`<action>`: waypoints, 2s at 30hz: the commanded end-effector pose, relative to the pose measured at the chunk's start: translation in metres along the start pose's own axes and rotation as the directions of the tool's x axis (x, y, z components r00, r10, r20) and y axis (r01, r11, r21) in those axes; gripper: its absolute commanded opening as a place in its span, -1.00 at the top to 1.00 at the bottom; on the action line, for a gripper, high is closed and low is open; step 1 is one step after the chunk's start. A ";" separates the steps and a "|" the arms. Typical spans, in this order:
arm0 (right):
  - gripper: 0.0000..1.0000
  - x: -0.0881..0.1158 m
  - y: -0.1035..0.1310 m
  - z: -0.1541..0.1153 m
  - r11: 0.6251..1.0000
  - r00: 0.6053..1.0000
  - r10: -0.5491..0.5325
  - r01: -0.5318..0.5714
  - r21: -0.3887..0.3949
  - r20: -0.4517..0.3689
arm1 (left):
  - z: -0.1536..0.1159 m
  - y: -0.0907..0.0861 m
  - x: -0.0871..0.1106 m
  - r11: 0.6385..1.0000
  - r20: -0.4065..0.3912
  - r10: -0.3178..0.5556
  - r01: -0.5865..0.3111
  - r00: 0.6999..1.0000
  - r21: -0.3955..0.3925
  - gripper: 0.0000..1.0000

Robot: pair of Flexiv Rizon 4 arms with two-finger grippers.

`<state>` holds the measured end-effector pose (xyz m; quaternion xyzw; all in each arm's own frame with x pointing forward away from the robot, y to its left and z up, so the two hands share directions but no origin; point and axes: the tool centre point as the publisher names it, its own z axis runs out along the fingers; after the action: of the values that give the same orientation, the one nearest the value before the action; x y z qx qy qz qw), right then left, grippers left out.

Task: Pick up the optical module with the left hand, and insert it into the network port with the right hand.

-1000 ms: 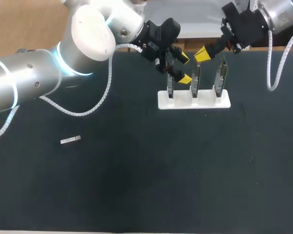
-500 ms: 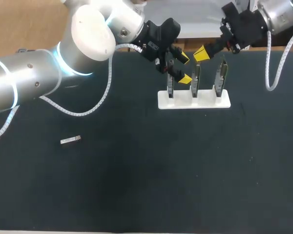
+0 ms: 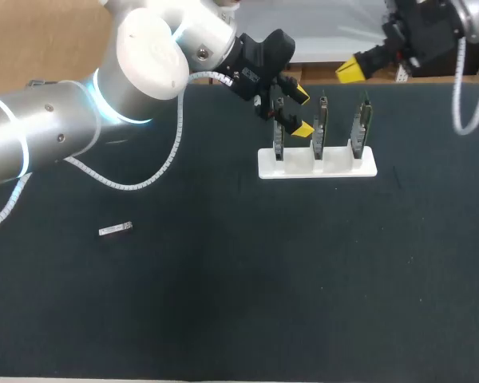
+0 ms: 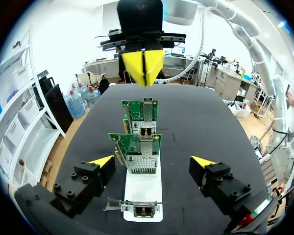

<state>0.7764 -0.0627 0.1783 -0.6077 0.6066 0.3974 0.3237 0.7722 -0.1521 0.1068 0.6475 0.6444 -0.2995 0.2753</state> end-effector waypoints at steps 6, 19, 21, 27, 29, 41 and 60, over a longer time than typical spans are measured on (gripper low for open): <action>1.00 0.014 0.003 -0.033 1.000 1.000 -0.001 0.001 0.001 -0.009 | 0.000 0.002 -0.001 1.000 -0.005 -0.001 0.001 1.000 0.003 -1.00; 1.00 0.042 0.009 -0.052 0.998 0.998 0.063 -0.063 0.026 -0.012 | 0.000 0.002 -0.001 1.000 -0.005 -0.001 0.001 1.000 0.003 -1.00; 1.00 0.046 0.010 -0.054 0.997 0.997 0.074 -0.074 0.036 0.001 | 0.000 0.002 -0.001 1.000 -0.005 -0.001 0.001 1.000 0.003 -1.00; 1.00 0.054 0.010 -0.056 0.995 0.996 0.085 -0.085 0.044 0.004 | 0.000 0.002 -0.001 1.000 -0.005 -0.001 0.001 1.000 0.003 -1.00; 1.00 0.055 0.010 -0.056 0.995 0.996 0.088 -0.088 0.045 0.004 | 0.000 0.002 -0.001 1.000 -0.005 -0.001 0.001 1.000 0.003 -1.00; -1.00 0.056 0.009 -0.057 0.995 0.996 0.087 -0.087 0.050 0.002 | 0.000 0.002 -0.001 1.000 -0.005 -0.001 0.001 1.000 0.003 -1.00; -1.00 0.056 0.009 -0.057 0.995 0.996 0.087 -0.087 0.050 0.002 | -0.001 0.003 -0.005 1.000 0.015 -0.004 0.004 1.000 0.003 -1.00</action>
<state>0.7716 -0.1398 0.1565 -0.5729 0.6418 0.3973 0.3193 0.7733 -0.1534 0.1102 0.6449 0.6444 -0.3023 0.2784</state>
